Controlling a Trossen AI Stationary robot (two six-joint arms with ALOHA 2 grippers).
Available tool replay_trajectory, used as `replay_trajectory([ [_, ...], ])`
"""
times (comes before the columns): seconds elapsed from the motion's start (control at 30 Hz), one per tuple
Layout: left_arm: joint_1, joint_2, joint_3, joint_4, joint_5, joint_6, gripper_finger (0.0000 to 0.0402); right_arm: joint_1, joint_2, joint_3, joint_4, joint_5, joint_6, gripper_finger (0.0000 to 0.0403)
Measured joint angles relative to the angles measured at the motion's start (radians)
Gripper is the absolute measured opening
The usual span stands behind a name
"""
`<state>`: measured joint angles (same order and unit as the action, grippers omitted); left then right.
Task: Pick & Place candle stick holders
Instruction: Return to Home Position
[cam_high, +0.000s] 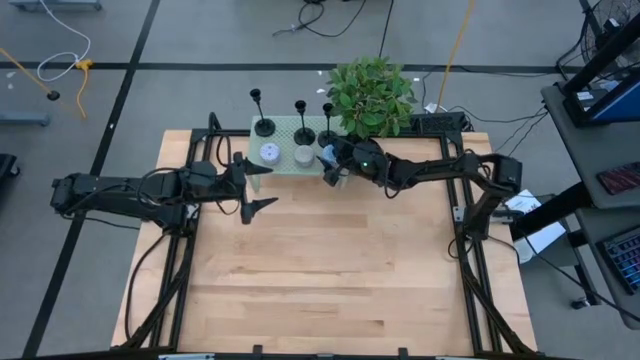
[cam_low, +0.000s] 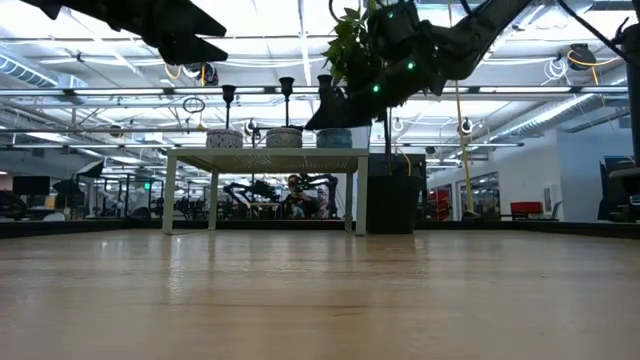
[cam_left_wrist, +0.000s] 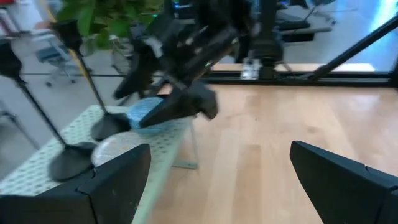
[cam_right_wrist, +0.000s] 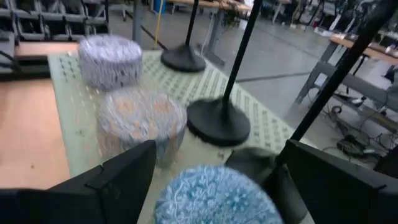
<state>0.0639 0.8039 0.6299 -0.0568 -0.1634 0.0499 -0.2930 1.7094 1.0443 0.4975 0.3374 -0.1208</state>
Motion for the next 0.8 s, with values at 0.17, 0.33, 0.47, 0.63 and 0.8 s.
replay_trajectory([
  [0.17,0.000,-0.001,0.000,-0.005,-0.128,0.028,0.0392,0.041,-0.111,0.000,-0.041,0.000,-0.045,0.0349],
  [0.33,0.000,-0.062,0.000,-0.051,-0.197,0.019,0.0392,0.120,-0.259,-0.012,-0.258,0.000,-0.112,0.0337],
  [0.47,0.000,-0.167,0.000,-0.126,-0.197,0.026,0.0392,0.192,-0.395,-0.053,-0.387,-0.001,-0.112,0.0290],
  [0.63,0.000,-0.313,0.000,-0.237,-0.197,0.048,0.0392,0.262,-0.580,-0.184,-0.406,0.000,-0.112,0.0192],
  [0.8,0.000,-0.439,-0.028,-0.297,-0.196,0.022,0.0392,0.289,-0.766,-0.340,-0.393,0.000,-0.087,0.0075],
])
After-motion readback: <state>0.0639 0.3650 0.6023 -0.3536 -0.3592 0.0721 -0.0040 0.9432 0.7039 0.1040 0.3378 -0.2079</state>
